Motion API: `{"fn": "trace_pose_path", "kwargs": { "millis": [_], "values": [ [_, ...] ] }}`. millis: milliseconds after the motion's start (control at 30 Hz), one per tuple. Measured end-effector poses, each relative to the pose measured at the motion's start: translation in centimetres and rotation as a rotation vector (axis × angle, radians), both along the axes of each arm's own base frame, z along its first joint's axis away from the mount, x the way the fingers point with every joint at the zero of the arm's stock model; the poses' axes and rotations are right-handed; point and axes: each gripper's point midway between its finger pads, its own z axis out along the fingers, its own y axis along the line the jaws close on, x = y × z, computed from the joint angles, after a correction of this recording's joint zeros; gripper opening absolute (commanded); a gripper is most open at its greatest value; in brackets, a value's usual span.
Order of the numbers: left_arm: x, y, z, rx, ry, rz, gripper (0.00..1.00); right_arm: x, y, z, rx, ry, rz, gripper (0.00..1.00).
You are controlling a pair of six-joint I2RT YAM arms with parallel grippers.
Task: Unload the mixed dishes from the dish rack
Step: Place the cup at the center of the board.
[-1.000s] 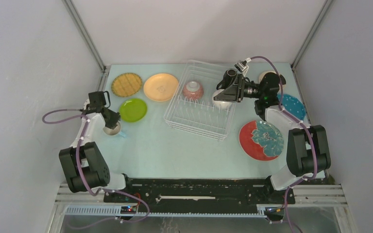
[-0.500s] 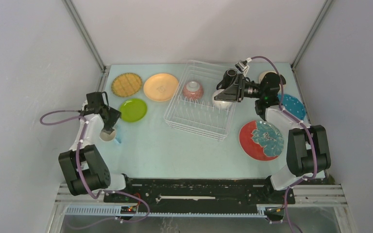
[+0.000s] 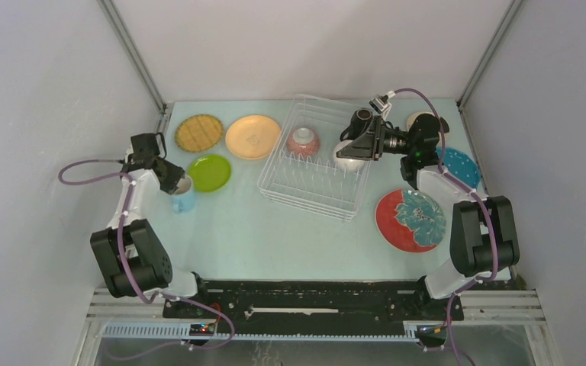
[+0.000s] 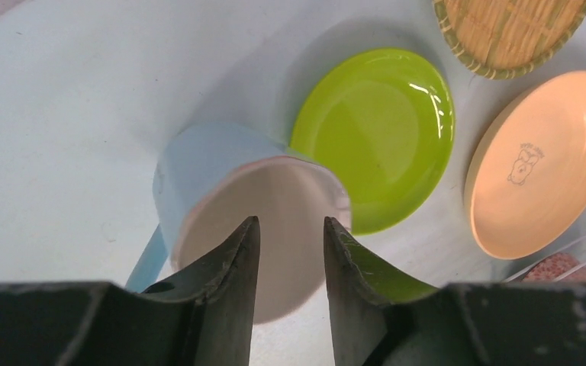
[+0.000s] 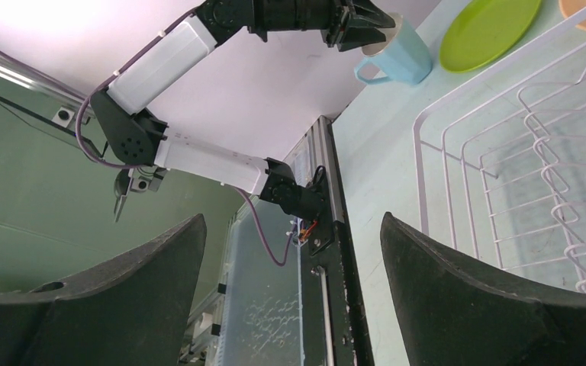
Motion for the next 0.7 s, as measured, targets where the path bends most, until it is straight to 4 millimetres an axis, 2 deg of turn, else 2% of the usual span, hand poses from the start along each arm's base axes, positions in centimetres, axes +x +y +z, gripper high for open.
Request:
{"fn": "trace_pose_path", "kwargs": {
  "millis": [167, 400, 567, 700],
  "values": [
    [0.2, -0.5, -1.2, -0.025, 0.032, -0.039, 0.44, 0.0, 0.0, 0.1, 0.002, -0.003, 0.0, 0.93],
    [0.1, -0.6, -1.1, -0.025, 0.03, -0.062, 0.44, 0.1, -0.2, 0.2, 0.004, -0.004, -0.005, 0.93],
    [0.1, -0.6, 0.0, -0.009, -0.001, -0.071, 0.44, 0.1, -0.2, 0.2, 0.005, -0.007, -0.004, 0.93],
    [-0.1, -0.5, 2.1, 0.025, -0.059, -0.072, 0.43, 0.1, -0.2, 0.3, 0.005, -0.005, -0.004, 0.93]
  ]
}}
